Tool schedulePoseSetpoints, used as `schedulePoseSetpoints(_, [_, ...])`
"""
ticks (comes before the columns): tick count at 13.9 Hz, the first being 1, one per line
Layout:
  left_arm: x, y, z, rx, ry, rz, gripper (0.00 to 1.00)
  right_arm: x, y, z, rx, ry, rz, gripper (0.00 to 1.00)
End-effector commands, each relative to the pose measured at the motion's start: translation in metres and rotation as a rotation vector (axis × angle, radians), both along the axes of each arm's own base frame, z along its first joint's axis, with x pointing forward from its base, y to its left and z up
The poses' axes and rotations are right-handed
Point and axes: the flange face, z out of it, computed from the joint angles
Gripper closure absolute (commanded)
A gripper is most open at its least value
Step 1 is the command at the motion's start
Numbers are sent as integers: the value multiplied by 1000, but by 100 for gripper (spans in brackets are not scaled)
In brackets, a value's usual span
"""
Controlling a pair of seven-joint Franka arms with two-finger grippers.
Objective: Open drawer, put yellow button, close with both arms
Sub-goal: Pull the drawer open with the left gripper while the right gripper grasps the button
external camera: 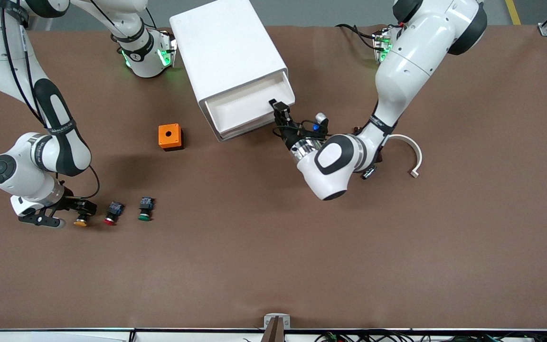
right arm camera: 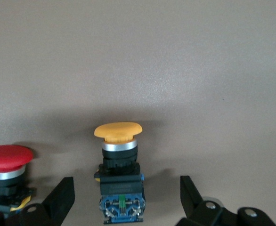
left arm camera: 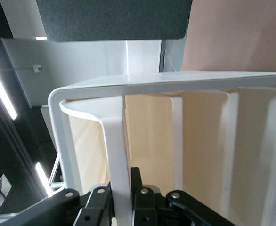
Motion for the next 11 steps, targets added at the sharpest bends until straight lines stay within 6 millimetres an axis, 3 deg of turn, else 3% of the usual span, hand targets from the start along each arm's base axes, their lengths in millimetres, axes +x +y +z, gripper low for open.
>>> schedulePoseSetpoints(1, [22, 25, -13, 4, -9, 67, 88, -8, 1, -11, 2, -12, 14, 16])
schedulePoseSetpoints(3, [33, 38, -16, 5, -13, 96, 86, -8, 1, -11, 4, -3, 15, 36])
schedulePoseSetpoints(5, [43, 49, -16, 4, -19, 122, 85, -11, 2, -13, 15, 40, 12, 74])
schedulePoseSetpoints(6, [46, 52, -17, 5, -25, 130, 84, -10, 2, -10, 21, 59, 8, 89])
schedulePoseSetpoints(8, [50, 60, -20, 17, -29, 141, 81, -2, 5, 3, 33, 83, 3, 98])
schedulePoseSetpoints(11, [55, 65, -18, 20, -42, 150, 52, 14, 15, 45, 62, 161, -25, 99])
